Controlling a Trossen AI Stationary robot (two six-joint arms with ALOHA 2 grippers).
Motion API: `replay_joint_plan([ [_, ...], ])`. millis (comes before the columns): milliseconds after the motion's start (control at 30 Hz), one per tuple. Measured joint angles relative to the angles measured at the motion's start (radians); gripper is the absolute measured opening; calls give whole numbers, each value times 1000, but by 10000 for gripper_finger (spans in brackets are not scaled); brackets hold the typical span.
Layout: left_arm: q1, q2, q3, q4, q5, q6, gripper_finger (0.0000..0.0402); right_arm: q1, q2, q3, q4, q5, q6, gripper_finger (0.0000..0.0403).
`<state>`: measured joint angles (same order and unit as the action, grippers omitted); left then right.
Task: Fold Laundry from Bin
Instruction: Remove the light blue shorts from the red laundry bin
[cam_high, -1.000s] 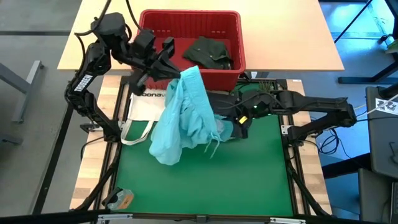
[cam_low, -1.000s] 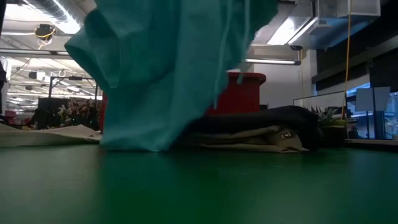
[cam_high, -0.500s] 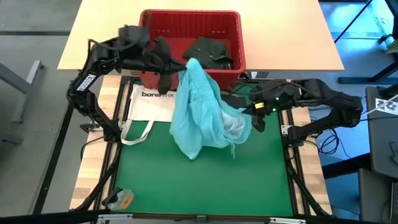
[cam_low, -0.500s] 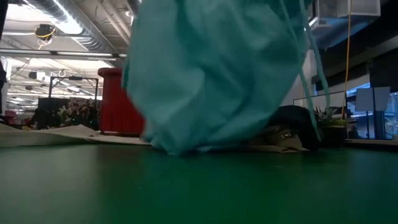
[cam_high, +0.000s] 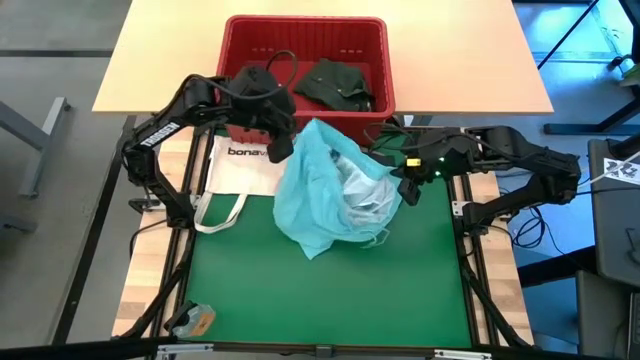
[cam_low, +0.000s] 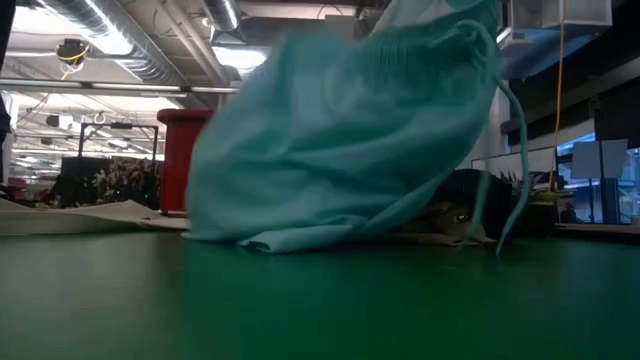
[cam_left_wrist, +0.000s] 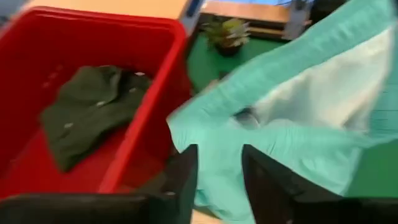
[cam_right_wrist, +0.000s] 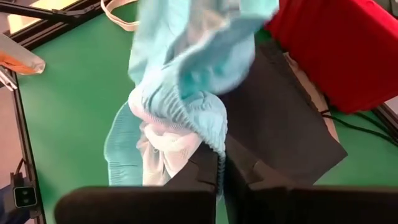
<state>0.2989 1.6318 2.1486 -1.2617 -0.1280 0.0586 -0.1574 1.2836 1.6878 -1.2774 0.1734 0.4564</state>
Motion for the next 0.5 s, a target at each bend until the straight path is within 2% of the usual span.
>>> replay_joint_plan([
  [167, 0, -2, -3, 2, -87, 26, 169, 0, 15, 0, -9, 0, 0, 4],
  [367, -37, -3, -10, -105, 26, -88, 182, 0, 21, 0, -23, -1, -3, 4],
  [500, -101, 0, -101, -170, 37, -146, 182, 0, 21, 0, -30, -1, -15, 4],
])
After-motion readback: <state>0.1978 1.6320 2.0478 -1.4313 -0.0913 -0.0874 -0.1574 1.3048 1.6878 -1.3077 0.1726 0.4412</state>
